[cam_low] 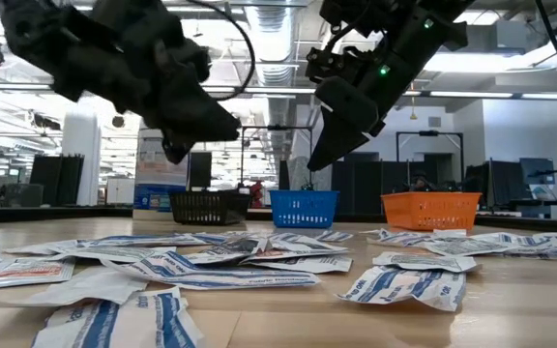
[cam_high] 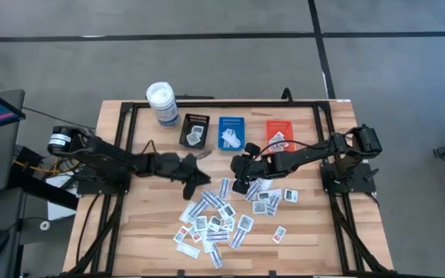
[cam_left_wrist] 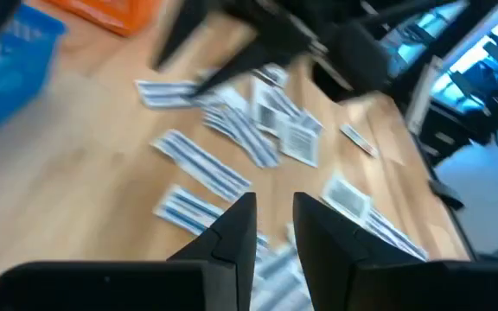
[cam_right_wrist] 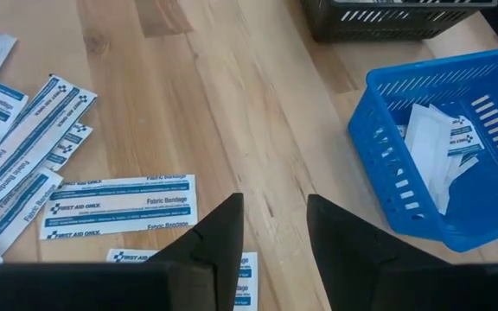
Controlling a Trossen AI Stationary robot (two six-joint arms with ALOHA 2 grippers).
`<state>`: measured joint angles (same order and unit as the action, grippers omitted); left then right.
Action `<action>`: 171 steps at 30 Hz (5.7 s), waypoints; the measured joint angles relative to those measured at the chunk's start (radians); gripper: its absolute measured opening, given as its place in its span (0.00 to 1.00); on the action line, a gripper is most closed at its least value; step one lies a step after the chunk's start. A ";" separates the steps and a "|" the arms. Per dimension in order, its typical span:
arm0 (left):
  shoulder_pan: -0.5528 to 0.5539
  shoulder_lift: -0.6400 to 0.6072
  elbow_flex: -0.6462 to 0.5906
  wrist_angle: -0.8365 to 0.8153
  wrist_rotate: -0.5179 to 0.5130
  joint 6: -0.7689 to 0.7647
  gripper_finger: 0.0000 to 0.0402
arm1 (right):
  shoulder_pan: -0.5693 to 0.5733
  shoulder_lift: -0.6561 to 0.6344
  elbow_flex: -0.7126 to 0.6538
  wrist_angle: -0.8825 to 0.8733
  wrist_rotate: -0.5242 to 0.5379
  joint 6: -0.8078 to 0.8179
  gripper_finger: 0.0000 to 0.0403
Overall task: Pick & Place First Aid Supplies
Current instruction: Put the blue bandage into the blue bin
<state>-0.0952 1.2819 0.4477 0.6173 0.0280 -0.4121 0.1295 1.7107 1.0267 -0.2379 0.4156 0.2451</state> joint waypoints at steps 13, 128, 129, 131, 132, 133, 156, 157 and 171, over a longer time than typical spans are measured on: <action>-0.224 0.009 -0.002 -0.079 -0.239 -0.083 0.19 | 0.000 0.000 0.000 0.000 0.000 0.000 0.30; -0.237 0.213 -0.017 0.176 -0.589 0.161 0.05 | -0.402 -0.080 -0.003 0.207 -0.230 0.016 0.00; -0.237 0.213 -0.017 0.176 -0.589 0.161 0.05 | -0.424 -0.070 -0.003 0.213 -0.230 0.018 0.00; -0.237 0.213 -0.017 0.176 -0.589 0.161 0.05 | -0.463 -0.039 -0.003 0.216 -0.231 0.019 0.00; -0.237 0.213 -0.017 0.176 -0.589 0.161 0.06 | -0.478 -0.018 -0.003 0.224 -0.232 0.019 0.01; -0.237 0.213 -0.017 0.176 -0.589 0.161 0.06 | -0.488 0.000 -0.003 0.225 -0.232 0.018 0.01; -0.237 0.213 -0.018 0.176 -0.412 0.161 0.07 | -0.396 -0.053 -0.003 0.260 -0.419 -0.096 0.20; -0.237 0.213 -0.018 0.176 -0.375 0.161 0.08 | -0.373 -0.071 -0.003 0.242 -0.419 -0.103 0.20; -0.189 0.237 -0.018 0.165 -0.334 0.152 0.30 | -0.034 -0.112 -0.003 0.055 -0.417 -0.121 0.20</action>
<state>-0.2838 1.5186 0.4294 0.7818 -0.3060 -0.2599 0.0959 1.5991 1.0237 -0.1828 -0.0013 0.1238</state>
